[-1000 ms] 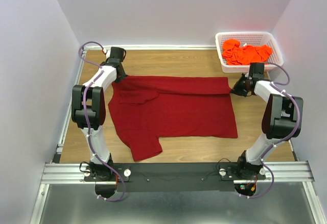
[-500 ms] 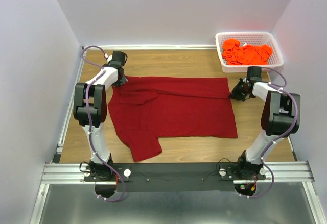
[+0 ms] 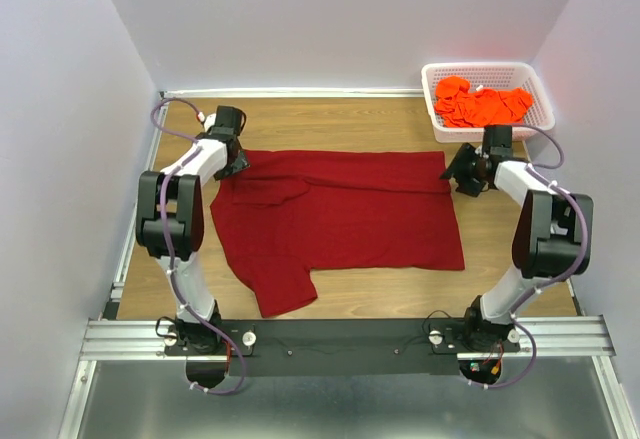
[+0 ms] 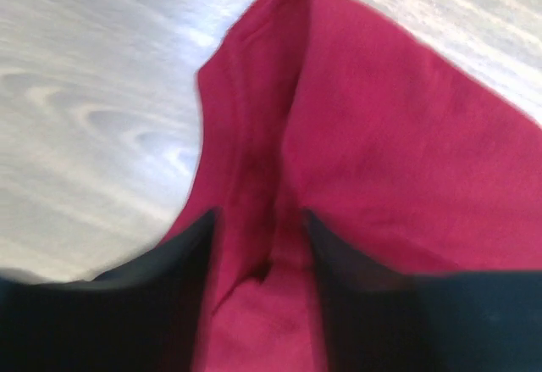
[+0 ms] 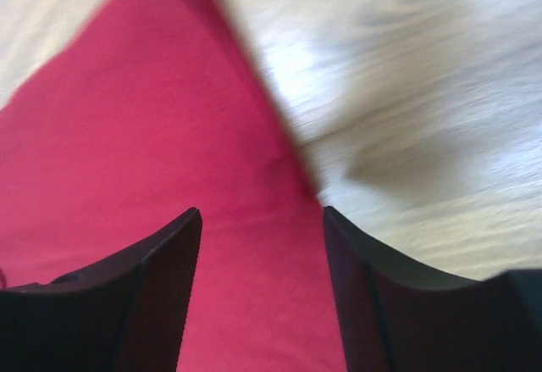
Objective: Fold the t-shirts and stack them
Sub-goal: Fold the tshirt
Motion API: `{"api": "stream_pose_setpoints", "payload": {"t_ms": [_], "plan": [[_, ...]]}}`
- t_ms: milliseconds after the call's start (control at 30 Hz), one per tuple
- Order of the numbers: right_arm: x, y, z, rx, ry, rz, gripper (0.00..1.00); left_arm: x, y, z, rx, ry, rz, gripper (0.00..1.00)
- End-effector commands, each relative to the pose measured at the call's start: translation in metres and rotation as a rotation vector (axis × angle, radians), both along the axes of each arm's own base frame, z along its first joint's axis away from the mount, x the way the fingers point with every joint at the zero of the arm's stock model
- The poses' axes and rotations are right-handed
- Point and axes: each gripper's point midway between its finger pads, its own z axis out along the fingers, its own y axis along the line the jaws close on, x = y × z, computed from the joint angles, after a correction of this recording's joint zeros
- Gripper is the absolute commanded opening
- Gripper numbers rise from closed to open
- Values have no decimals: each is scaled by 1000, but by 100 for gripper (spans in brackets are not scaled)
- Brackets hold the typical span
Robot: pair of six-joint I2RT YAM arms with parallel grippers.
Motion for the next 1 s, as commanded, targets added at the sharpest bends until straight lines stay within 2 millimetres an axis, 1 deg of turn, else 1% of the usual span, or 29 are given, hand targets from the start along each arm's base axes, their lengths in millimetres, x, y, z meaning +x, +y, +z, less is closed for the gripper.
{"api": "stream_pose_setpoints", "payload": {"t_ms": [0, 33, 67, 133, 233, 267, 300, 333, 367, 400, 433, 467, 500, 533, 567, 633, 667, 700, 733, 800, 833, 900, 967], "plan": [[4, 15, 36, -68, -68, 42, 69, -6, 7, 41, 1, -119, 62, 67], [5, 21, 41, -76, -79, 58, 69, -10, 7, 44, 0, -130, 65, 70], [10, 28, 50, -84, -101, 79, 69, -16, 8, 53, -9, -156, 79, 73], [15, 66, 61, -73, -136, 169, 69, -23, 5, 65, -16, -193, 74, 75], [21, 98, 56, -21, -132, 241, 68, -25, -3, 74, -25, -227, 50, 75], [23, 107, 53, -14, -130, 260, 67, -26, -6, 70, -30, -226, 37, 74], [29, 121, 56, -9, -149, 290, 65, -23, -10, 70, -41, -238, 36, 74], [30, 127, 43, 0, -121, 304, 64, -21, -18, 65, -63, -233, 20, 72], [33, 132, 42, 9, -120, 305, 63, -18, -23, 63, -80, -239, 7, 70], [37, 134, 38, 21, -126, 302, 61, -11, -29, 65, -97, -267, -2, 68], [40, 136, 35, 28, -126, 300, 59, -6, -34, 59, -102, -264, -13, 66], [41, 136, 25, 29, -109, 298, 58, 1, -40, 61, -106, -280, -29, 63], [45, 136, 22, 27, -115, 296, 57, 9, -42, 62, -106, -297, -35, 62], [47, 135, 18, 22, -110, 292, 56, 14, -44, 51, -104, -276, -42, 60], [47, 135, 8, 16, -93, 294, 56, 24, -44, 56, -103, -292, -41, 58], [49, 133, 0, 3, -80, 288, 56, 34, -43, 51, -92, -295, -34, 57], [48, 131, -7, -4, -68, 284, 55, 41, -43, 43, -94, -285, -30, 55], [48, 130, -11, -11, -64, 281, 55, 46, -39, 39, -97, -284, -23, 55], [46, 126, -17, -25, -52, 270, 55, 51, -36, 27, -99, -263, -9, 54], [43, 120, -26, -44, -31, 257, 55, 56, -31, 15, -103, -240, 7, 54], [41, 117, -30, -54, -23, 251, 54, 59, -24, 3, -108, -216, 20, 54], [35, 108, -38, -67, 0, 235, 54, 58, -18, -7, -111, -188, 41, 54], [31, 97, -41, -80, 11, 210, 54, 58, -5, -16, -99, -166, 77, 54]]}}
